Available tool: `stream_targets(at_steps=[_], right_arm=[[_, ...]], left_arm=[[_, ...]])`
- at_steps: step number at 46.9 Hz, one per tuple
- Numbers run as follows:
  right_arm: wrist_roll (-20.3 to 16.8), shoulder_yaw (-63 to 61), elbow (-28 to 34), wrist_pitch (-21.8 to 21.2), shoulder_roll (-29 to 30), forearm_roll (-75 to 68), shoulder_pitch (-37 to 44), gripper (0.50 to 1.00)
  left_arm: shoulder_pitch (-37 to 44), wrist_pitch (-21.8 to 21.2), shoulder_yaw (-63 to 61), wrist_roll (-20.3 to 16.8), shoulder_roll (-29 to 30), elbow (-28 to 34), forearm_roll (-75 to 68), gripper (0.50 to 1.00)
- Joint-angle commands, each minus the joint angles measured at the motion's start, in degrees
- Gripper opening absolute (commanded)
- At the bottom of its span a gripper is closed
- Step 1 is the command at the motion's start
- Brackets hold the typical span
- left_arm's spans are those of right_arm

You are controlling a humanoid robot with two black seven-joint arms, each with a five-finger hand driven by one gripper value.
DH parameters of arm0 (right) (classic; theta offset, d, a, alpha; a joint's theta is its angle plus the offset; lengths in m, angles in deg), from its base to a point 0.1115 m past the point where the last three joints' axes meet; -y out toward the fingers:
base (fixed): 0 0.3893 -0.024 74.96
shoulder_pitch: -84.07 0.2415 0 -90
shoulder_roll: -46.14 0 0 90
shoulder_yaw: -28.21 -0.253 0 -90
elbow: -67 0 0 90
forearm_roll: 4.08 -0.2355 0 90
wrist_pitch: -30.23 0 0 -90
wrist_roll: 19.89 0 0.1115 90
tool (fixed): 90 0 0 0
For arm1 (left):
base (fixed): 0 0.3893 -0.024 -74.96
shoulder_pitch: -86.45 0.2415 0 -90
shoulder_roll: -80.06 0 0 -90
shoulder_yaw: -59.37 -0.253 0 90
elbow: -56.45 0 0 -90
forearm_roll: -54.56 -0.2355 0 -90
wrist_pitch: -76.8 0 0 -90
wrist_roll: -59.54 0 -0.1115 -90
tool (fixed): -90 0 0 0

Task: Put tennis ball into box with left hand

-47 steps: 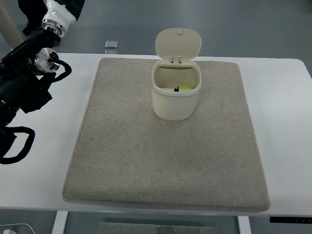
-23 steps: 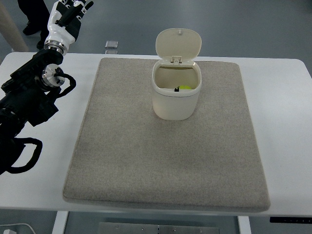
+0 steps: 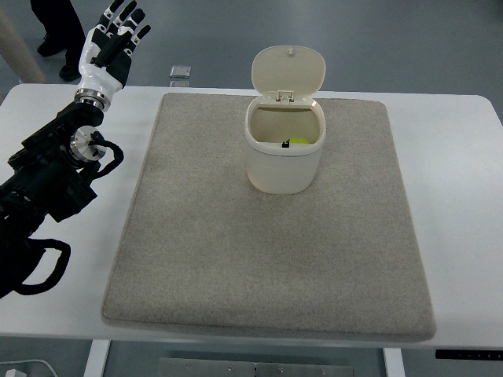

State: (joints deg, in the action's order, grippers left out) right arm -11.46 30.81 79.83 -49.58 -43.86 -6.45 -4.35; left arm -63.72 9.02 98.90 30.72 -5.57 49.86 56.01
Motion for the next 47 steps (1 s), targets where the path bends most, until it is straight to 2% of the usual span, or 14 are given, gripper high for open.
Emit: stream_targets(at_steps=[1,21,47], right_arm=[[0.0,0.0,0.0,0.0,0.0,0.0,0.0,0.938],[0.0,0.0,0.0,0.0,0.0,0.0,0.0,0.938],[0.0,0.0,0.0,0.0,0.0,0.0,0.0,0.938]], left_arm=[[0.1,0.0,-0.1,0.0,-0.1,0.0,-0.1,0.803],[4.3,-0.8,0.3,0.0,-0.7,0.1,0.4,0.808],[3.1,-0.8,0.4,0.1,2.1,-0.3,0.4,0.812]])
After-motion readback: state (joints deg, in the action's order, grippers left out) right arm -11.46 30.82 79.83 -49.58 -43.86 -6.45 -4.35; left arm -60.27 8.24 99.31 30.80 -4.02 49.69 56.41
